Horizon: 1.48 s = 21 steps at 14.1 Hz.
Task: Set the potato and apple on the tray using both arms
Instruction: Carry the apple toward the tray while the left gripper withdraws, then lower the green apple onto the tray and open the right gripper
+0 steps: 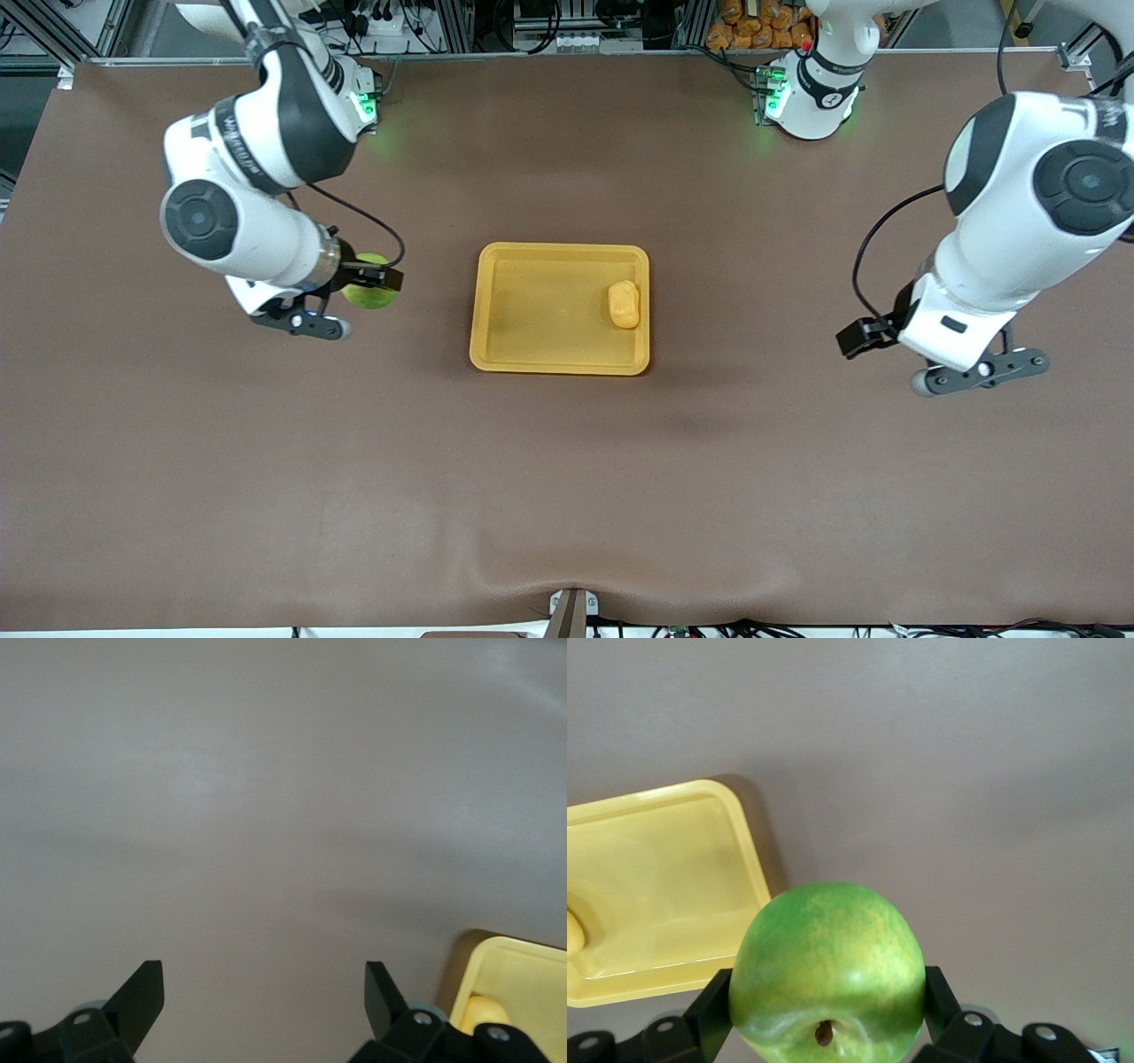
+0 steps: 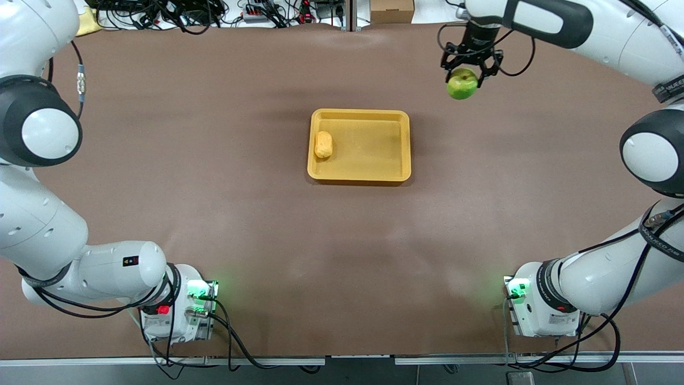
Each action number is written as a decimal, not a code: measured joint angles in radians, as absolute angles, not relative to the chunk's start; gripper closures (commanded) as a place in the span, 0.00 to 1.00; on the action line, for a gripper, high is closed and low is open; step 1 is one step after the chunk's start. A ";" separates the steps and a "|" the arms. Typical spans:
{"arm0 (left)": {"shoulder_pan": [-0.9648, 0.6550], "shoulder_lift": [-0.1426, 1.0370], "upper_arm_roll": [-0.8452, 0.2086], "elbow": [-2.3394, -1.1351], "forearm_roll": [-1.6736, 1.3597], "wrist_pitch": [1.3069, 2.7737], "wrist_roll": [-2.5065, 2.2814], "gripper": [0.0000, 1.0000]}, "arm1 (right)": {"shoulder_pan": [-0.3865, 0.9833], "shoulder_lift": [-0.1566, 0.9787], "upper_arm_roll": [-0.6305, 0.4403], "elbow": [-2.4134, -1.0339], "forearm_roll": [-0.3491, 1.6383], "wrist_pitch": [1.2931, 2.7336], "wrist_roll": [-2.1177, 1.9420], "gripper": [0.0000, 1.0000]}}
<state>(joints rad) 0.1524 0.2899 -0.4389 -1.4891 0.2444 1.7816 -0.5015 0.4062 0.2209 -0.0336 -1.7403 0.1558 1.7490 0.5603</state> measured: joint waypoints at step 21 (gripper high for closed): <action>0.072 0.038 -0.175 -1.498 0.120 1.565 -0.202 0.00 | 0.596 0.457 -0.034 -1.754 0.251 1.993 0.666 1.00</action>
